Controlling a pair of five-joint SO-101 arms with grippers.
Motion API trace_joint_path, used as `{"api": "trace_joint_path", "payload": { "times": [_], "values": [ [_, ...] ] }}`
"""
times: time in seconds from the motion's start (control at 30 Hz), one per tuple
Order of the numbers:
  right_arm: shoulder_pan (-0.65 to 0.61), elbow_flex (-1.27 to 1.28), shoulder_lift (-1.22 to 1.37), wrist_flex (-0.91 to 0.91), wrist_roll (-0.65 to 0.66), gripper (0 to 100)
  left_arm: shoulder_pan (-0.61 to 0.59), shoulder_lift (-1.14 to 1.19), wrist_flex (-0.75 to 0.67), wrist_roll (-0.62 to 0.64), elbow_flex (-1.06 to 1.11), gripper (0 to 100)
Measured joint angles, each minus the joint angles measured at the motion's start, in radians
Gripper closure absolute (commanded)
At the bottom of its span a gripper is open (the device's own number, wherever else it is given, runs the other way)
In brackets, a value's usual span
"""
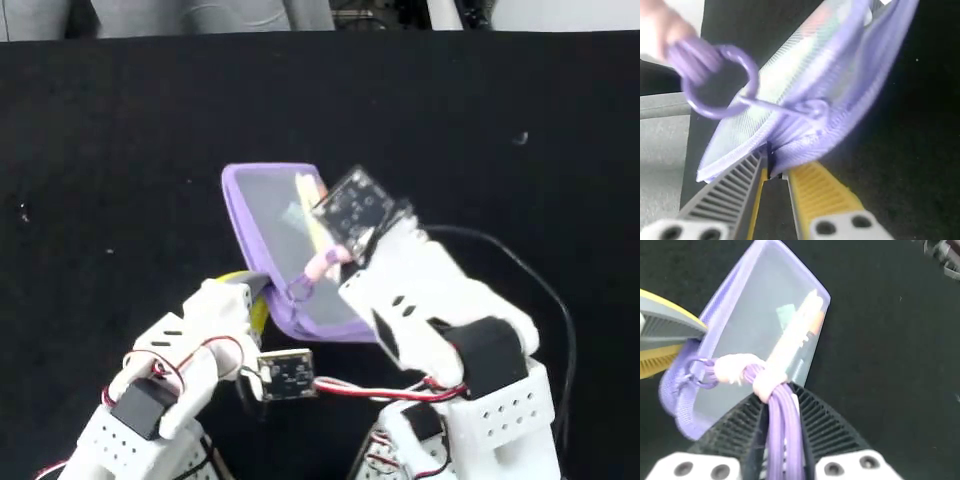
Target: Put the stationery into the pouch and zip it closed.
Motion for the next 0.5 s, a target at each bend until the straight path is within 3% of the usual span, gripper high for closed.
{"api": "trace_joint_path", "payload": {
  "times": [0.2,0.5],
  "values": [
    [0.061,-0.031,0.000,-0.038,0.000,98.8,0.000,-0.008,-0.184,0.094,0.084,97],
    [0.183,-0.034,0.000,-0.049,0.000,98.8,-0.097,0.003,-0.431,0.574,0.117,97]
  ]
}}
